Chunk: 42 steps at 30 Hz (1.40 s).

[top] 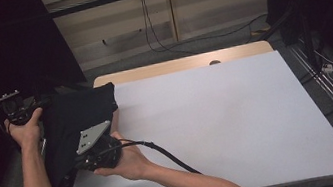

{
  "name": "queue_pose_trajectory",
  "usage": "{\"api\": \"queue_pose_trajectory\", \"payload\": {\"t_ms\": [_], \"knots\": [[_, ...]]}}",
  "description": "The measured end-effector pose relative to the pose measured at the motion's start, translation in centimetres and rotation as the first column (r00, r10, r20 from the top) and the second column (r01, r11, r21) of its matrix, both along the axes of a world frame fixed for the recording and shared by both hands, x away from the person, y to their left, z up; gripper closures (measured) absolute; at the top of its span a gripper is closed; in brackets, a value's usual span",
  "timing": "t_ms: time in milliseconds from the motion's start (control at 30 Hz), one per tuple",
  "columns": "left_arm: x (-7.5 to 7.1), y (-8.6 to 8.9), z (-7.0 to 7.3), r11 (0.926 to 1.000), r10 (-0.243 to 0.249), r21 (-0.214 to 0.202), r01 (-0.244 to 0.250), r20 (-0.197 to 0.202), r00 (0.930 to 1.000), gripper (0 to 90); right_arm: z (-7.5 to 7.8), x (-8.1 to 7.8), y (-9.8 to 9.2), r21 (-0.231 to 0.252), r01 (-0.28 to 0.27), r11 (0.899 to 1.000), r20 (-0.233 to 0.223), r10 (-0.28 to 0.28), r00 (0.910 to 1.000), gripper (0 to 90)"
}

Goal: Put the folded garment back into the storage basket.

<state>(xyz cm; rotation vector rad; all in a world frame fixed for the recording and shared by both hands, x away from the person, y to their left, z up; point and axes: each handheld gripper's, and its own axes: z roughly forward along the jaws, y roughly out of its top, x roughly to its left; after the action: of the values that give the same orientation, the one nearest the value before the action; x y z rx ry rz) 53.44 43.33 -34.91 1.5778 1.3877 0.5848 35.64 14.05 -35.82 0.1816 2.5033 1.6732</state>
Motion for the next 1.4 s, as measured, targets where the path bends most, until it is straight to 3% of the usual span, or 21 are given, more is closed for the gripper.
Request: {"api": "queue_pose_trajectory", "payload": {"t_ms": [133,233,433,800,967,1067,1267,1400], "knots": [[-0.1,0.2,0.4,0.9995,0.02,0.023,-0.02,-0.009,0.9998,80.8,0.1,0.2,0.0,0.003,0.008,1.0,-0.003,-0.008,1.0,84.1],[0.4,0.0,0.1,0.9992,0.009,0.039,-0.008,-0.027,0.9996,80.7,-0.1,0.5,0.3,-0.009,0.02,1.0,-0.002,-0.02,0.9998,84.1],[1.3,-1.0,-0.9,0.9995,-0.012,0.029,0.012,-0.024,0.9996,80.7,-0.5,1.2,-0.1,-0.023,0.043,0.999,-0.011,-0.043,0.999,84.1],[2.3,-2.1,-0.6,0.9979,-0.039,0.051,0.04,-0.027,0.9989,80.2,-0.8,2.0,-0.6,-0.03,0.061,0.998,-0.014,-0.062,0.998,83.9],[3.0,-2.5,-0.9,0.9981,-0.05,0.033,0.052,-0.044,0.9977,78.9,-1.4,2.9,-1.1,-0.038,0.076,0.996,-0.034,-0.077,0.9965,83.2],[3.1,-2.5,-1.2,0.9976,-0.052,0.043,0.054,-0.052,0.9973,74.9,-1.7,3.3,-1.1,-0.042,0.077,0.996,-0.04,-0.079,0.9961,82.6],[2.3,-2.4,-1.1,0.9972,-0.043,0.06,0.045,-0.042,0.9982,55.6,-2.4,4.1,-1.2,-0.071,0.107,0.992,-0.035,-0.109,0.9934,81.7],[1.6,-1.9,-0.9,0.9967,-0.05,0.062,0.053,-0.042,0.9978,48.0,-2.5,4.4,-1.2,-0.084,0.11,0.99,-0.031,-0.113,0.9931,80.0]]}}
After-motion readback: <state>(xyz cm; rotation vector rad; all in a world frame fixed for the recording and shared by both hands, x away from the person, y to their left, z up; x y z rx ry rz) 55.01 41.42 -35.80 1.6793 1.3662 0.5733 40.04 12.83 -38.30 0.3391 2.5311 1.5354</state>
